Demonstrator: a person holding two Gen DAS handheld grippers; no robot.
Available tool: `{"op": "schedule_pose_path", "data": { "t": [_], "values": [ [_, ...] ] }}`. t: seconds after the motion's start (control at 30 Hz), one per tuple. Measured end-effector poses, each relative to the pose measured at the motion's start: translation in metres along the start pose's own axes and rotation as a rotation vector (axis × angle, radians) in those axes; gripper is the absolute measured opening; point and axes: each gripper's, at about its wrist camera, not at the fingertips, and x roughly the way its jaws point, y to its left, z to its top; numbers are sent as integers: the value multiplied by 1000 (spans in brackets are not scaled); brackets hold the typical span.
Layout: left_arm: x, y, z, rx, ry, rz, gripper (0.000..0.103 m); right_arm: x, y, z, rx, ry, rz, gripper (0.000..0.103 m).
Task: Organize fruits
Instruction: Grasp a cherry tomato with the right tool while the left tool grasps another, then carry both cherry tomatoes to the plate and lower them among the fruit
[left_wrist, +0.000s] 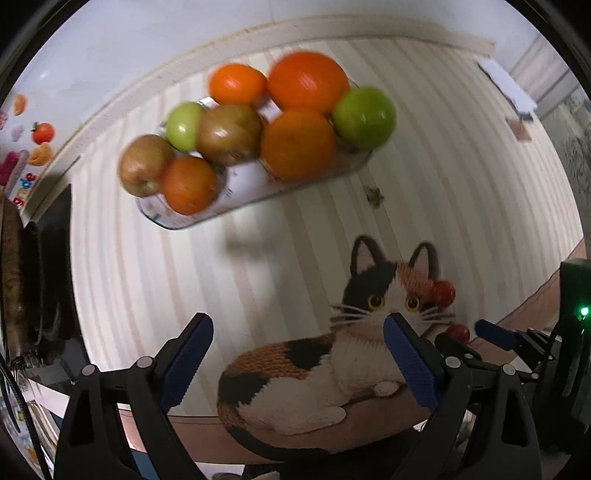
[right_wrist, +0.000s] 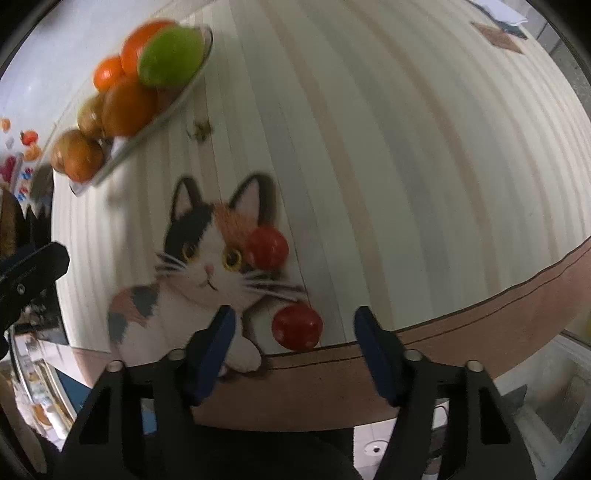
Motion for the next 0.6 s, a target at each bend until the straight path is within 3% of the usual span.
{"op": "schedule_pose_path", "data": {
  "t": [0.03,0.1,0.23,0.43,0.6],
  "values": [
    [2,-2,0,5,9,-5,95,4,1,-2,-9,3,-4,54],
    [9,-9,1,18,26,-17,95,8,1,-7,-26,-6,-27,34],
    [15,-32,3,78,11,-61,95,-1,-9,-10,-19,-48,-23,33],
    [30,-84,6,225,7,-132,91,-19,-52,-5,70,-106,-37,33],
    [51,-125,5,332,37,-135,66,-24,-81,1,125,-119,-61,33]
  ]
}}
